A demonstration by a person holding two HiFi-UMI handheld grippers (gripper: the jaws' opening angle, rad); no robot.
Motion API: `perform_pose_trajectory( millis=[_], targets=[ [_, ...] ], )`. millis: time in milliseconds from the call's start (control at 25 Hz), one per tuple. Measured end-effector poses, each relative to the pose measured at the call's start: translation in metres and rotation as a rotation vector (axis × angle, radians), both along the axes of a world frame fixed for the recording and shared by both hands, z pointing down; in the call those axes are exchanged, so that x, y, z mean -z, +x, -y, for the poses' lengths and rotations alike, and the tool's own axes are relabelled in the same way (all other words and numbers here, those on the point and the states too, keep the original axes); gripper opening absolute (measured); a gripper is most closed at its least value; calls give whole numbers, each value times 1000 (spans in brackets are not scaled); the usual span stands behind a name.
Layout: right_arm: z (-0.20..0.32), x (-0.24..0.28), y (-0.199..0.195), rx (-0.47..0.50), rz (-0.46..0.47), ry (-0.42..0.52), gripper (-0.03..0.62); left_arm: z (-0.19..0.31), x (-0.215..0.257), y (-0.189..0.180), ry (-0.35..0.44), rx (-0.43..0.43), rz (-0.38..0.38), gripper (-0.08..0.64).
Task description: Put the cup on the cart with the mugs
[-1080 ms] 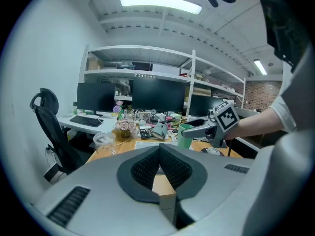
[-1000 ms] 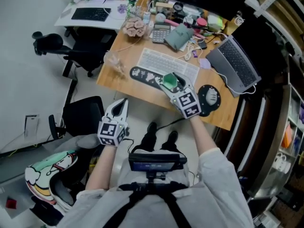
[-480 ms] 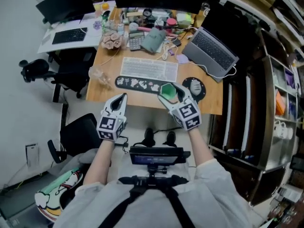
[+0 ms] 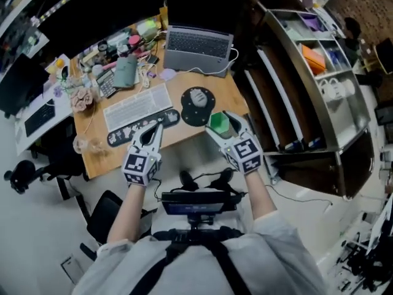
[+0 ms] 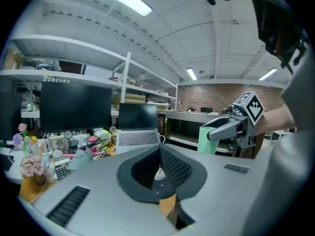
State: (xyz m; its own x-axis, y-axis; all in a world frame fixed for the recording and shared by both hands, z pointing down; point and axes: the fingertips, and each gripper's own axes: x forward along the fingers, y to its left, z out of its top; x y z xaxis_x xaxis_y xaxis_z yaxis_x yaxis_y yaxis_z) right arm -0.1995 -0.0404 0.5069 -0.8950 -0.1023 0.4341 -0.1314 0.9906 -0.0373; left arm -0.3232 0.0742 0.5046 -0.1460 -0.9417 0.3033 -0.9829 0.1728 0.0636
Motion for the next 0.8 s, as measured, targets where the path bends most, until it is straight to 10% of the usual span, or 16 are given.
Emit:
perform_pose_trajectory(
  millis=[400, 800],
  targets=[
    [96, 10, 165, -328, 6, 0, 325, 139, 14, 136, 21, -343, -5, 5],
    [171, 55, 281, -458, 88, -4, 325, 259, 51, 275, 71, -551, 7, 5]
  ],
)
